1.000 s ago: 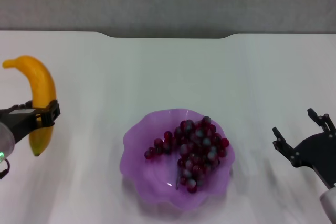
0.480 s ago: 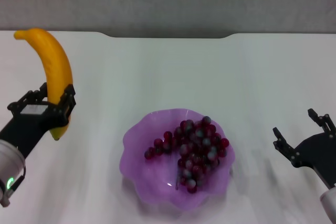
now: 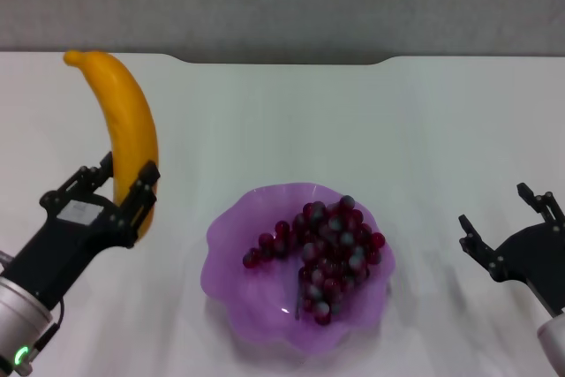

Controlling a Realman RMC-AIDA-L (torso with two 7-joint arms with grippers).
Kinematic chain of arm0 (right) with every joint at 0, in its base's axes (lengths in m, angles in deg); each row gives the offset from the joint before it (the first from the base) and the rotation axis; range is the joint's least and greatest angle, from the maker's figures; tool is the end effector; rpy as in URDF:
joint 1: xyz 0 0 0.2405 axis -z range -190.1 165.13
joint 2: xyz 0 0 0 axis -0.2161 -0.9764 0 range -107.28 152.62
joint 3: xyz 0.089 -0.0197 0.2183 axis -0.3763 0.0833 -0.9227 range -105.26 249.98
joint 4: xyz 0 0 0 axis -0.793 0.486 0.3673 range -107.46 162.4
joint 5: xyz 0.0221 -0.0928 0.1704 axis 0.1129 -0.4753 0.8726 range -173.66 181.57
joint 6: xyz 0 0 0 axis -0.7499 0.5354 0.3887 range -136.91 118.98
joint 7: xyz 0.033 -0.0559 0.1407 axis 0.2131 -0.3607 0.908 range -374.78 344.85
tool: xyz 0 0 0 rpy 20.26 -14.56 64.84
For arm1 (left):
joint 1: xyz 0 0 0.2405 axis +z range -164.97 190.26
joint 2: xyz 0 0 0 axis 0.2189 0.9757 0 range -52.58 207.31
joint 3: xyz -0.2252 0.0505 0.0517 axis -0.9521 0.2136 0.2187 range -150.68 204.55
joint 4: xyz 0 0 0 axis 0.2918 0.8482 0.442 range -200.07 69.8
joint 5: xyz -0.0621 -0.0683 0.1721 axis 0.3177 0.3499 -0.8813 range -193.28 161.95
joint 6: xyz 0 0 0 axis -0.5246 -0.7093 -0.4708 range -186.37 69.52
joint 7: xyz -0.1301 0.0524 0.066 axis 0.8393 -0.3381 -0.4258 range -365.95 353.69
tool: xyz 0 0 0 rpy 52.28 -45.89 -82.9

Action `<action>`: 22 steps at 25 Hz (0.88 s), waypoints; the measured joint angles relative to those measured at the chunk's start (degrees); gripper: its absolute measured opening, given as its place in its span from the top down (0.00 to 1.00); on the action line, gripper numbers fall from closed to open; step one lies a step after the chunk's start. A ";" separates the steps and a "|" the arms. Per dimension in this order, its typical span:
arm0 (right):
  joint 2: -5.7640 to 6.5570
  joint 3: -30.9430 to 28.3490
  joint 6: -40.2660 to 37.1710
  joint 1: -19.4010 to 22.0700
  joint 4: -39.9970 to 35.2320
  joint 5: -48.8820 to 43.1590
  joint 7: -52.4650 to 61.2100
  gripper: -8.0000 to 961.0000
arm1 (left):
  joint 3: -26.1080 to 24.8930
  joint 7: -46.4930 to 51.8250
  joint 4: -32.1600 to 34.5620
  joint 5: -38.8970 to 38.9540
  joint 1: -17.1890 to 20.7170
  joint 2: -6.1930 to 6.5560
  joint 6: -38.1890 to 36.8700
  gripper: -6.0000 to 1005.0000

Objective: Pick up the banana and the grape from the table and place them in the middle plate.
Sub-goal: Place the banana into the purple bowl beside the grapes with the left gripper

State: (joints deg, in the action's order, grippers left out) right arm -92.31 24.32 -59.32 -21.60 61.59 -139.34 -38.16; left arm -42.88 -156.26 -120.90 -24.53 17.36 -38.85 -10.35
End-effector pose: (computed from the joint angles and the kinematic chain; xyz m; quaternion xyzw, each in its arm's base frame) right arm 0.2993 0.2802 -0.0395 -0.7977 0.1020 0.1292 0.5802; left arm -0.2464 0.2666 -0.0079 -0.7661 -0.2443 -0.3652 0.4691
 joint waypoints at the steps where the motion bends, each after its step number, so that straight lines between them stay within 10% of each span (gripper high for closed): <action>1: -0.03 0.09 0.00 -0.08 -0.05 0.00 0.00 0.07 | -0.12 0.79 1.05 -1.00 -0.18 0.03 1.49 0.52; 8: -0.06 0.51 0.00 -0.36 -0.37 0.32 0.00 0.07 | -1.55 10.51 3.01 -10.83 -0.33 -0.15 5.06 0.52; 22: -0.07 1.28 0.96 -1.77 -0.12 0.38 0.05 0.07 | 4.29 5.44 9.92 -7.06 -6.79 -1.31 3.96 0.52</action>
State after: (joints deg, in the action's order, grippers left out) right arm -92.38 25.60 -58.36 -23.37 61.47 -138.97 -38.11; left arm -38.59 -150.81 -110.98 -31.60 10.56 -40.15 -6.39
